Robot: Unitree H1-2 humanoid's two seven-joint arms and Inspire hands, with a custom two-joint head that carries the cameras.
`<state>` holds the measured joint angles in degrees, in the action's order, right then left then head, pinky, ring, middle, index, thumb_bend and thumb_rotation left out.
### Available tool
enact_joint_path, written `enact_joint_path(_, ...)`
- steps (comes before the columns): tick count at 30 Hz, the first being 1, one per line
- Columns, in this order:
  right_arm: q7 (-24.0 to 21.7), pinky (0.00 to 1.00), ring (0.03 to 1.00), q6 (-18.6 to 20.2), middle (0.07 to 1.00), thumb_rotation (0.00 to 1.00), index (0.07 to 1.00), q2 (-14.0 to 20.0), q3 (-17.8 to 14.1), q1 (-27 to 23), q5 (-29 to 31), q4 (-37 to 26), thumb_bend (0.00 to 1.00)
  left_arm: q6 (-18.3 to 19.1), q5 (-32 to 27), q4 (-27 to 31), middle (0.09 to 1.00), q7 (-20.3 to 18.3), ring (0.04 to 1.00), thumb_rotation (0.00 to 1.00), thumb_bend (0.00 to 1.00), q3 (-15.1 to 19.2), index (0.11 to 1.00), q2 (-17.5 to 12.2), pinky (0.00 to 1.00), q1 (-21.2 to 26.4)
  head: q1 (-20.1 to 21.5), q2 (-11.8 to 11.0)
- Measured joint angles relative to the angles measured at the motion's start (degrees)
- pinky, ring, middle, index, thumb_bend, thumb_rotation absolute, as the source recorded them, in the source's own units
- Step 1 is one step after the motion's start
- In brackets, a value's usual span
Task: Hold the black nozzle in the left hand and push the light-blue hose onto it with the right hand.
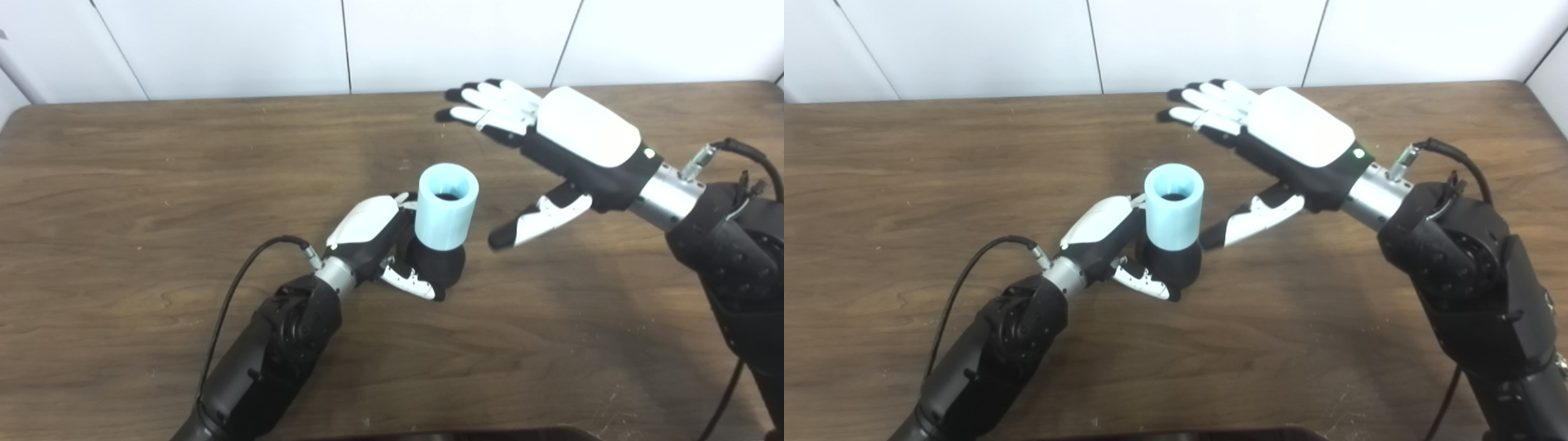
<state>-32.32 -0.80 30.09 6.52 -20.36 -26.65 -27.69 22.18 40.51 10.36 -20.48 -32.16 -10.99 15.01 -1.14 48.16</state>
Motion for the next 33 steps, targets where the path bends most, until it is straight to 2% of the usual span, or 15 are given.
enact_joint_path(4, 0.9, 0.95, 0.963, 1.2, 0.960, 0.94, 0.923, -0.3, -1.0, 1.1, 0.1, 0.4, 0.59, 0.0, 0.0, 0.0, 0.865, 0.0, 0.991, 0.05, 0.52, 0.1, 0.482, 0.0, 1.00, 0.0, 0.0, -0.3)
enact_joint_path(7, 1.5, 0.92, 0.954, 3.2, 0.955, 0.94, 0.920, -1.7, -1.2, 2.2, 0.2, 0.5, 0.58, 0.0, 0.0, 0.0, 0.863, 0.0, 0.991, 0.05, 0.52, 0.2, 0.482, -0.1, 1.00, -0.1, 0.3, -0.4)
enact_joint_path(13, 4.4, 0.81, 0.914, 7.2, 0.927, 0.97, 0.904, -5.6, -2.8, 4.2, 1.0, 1.6, 0.54, -0.1, 0.0, 0.0, 0.857, 0.1, 0.991, 0.05, 0.52, 0.2, 0.482, -0.1, 1.00, -0.2, 0.2, -0.5)
enact_joint_path(15, 6.2, 0.80, 0.905, 7.8, 0.922, 0.97, 0.899, -7.5, -3.8, 5.5, 1.1, 2.6, 0.54, -0.1, 0.0, 0.0, 0.857, 0.3, 0.990, 0.05, 0.52, 0.2, 0.482, -0.1, 1.00, -0.2, 0.3, -0.5)
enact_joint_path(20, 10.0, 0.77, 0.879, 9.1, 0.914, 0.98, 0.895, -11.2, -4.0, 9.0, 1.1, 3.3, 0.54, -0.4, 0.0, 0.0, 0.850, 0.6, 0.982, 0.05, 0.52, 0.5, 0.486, 0.0, 1.00, -0.5, 0.4, -0.7)
enact_joint_path(25, 10.9, 0.77, 0.875, 9.1, 0.910, 0.99, 0.898, -10.7, -4.1, 9.5, 1.0, 4.3, 0.54, -0.7, -0.1, 0.0, 0.857, 1.5, 0.968, 0.06, 0.52, 0.7, 0.495, -0.1, 1.00, -0.8, 0.4, -0.7)
enact_joint_path(26, 11.1, 0.77, 0.875, 9.1, 0.911, 0.99, 0.899, -10.6, -4.1, 9.5, 1.0, 4.3, 0.54, -0.8, -0.1, 0.0, 0.866, 1.7, 0.964, 0.10, 0.71, 0.8, 0.608, -0.1, 1.00, -0.9, 0.4, -0.7)
enact_joint_path(27, 11.4, 0.77, 0.875, 9.1, 0.911, 0.99, 0.901, -10.5, -4.1, 9.5, 1.0, 4.3, 0.54, -0.9, -0.1, 0.0, 0.877, 1.8, 0.964, 0.12, 0.78, 0.9, 0.668, -0.1, 1.00, -1.0, 0.4, -0.7)
enact_joint_path(29, 11.6, 0.77, 0.875, 9.1, 0.912, 0.99, 0.904, -10.5, -4.0, 9.5, 1.0, 4.3, 0.54, -1.6, -0.1, -0.2, 0.903, 2.3, 0.967, 0.15, 0.85, 1.1, 0.755, -0.1, 1.00, -1.2, 0.4, -0.8)
enact_joint_path(33, 11.6, 0.77, 0.875, 9.1, 0.912, 0.98, 0.908, -10.3, -3.8, 9.5, 1.2, 4.5, 0.54, -3.5, 0.1, -0.6, 0.958, 4.3, 0.984, 0.19, 0.90, 1.5, 0.861, -0.3, 1.00, -2.2, 0.3, -0.8)
